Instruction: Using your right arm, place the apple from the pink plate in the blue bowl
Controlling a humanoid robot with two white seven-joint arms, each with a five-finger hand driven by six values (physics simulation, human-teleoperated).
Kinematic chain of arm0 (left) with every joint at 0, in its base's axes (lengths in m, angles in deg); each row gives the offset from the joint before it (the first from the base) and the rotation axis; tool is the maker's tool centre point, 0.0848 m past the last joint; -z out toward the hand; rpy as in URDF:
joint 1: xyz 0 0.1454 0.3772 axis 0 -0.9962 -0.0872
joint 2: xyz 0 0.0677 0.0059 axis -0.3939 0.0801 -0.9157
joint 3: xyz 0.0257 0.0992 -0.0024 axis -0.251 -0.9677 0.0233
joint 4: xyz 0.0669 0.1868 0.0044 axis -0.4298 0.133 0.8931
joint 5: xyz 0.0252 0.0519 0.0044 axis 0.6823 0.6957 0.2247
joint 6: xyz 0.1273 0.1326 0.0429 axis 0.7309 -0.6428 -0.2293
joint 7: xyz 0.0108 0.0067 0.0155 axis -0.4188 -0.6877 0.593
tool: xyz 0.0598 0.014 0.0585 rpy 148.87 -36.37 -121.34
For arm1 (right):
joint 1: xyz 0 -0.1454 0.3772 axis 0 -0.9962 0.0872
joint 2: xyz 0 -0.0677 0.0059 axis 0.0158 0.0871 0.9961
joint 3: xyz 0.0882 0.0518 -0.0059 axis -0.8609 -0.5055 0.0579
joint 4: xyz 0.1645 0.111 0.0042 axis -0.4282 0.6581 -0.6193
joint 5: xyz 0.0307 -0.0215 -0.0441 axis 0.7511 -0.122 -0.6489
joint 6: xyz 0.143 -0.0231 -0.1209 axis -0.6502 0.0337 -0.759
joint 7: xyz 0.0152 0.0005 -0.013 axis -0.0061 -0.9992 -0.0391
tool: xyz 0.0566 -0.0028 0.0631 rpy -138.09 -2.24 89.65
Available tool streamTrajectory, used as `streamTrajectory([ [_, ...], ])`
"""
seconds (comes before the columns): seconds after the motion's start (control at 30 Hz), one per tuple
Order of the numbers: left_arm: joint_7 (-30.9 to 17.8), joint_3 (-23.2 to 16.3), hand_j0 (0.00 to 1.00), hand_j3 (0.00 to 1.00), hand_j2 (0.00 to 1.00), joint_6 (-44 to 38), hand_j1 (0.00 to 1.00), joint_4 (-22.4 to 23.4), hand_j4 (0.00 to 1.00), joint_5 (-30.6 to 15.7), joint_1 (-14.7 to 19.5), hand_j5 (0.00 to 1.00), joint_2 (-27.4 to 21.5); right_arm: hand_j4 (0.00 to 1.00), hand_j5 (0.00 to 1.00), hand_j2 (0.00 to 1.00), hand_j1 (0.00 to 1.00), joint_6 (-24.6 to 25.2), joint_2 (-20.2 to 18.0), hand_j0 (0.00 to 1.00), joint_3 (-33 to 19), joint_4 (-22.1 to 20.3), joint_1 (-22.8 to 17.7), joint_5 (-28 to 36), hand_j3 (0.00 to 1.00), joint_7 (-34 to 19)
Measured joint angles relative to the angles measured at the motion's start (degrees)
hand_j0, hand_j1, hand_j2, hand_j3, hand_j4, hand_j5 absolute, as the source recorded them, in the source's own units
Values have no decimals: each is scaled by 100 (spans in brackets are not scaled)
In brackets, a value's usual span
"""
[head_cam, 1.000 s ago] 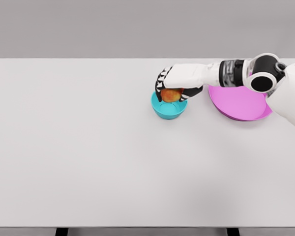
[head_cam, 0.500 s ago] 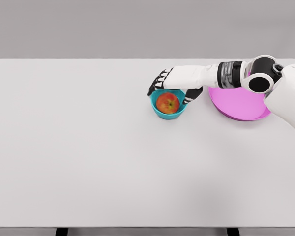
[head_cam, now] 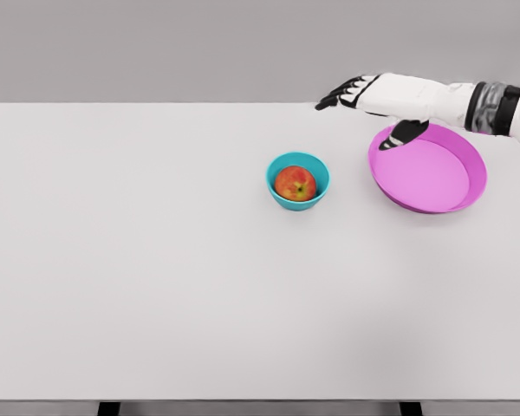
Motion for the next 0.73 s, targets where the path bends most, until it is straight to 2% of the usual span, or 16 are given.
streamTrajectory([
  [0.1, 0, 1, 100, 100, 100, 0, 100, 0, 100, -2, 0, 100, 0, 100, 100, 100, 100, -10, -320, 100, -758, 3, -545, 10, 100, -1],
  [0.2, 0, 1, 100, 100, 100, 0, 100, -1, 100, -2, 0, 100, 0, 100, 100, 100, 100, -17, -422, 100, -1747, -9, -1485, 3, 100, -2],
  [0.3, 0, 1, 100, 100, 100, 0, 100, 1, 100, -1, 0, 100, 0, 100, 100, 100, 100, -8, -478, 100, -2422, -22, -1644, 23, 100, 0],
  [0.4, 0, 1, 100, 100, 100, 0, 100, 1, 100, 0, 0, 100, 0, 100, 100, 100, 100, -7, -464, 100, -2671, -28, -1907, 24, 100, 1],
  [0.73, 17, -4, 100, 100, 100, 1, 100, -1, 100, -2, 0, 100, 0, 100, 100, 100, 100, -6, -255, 100, -2785, -29, -1952, 17, 100, 1],
])
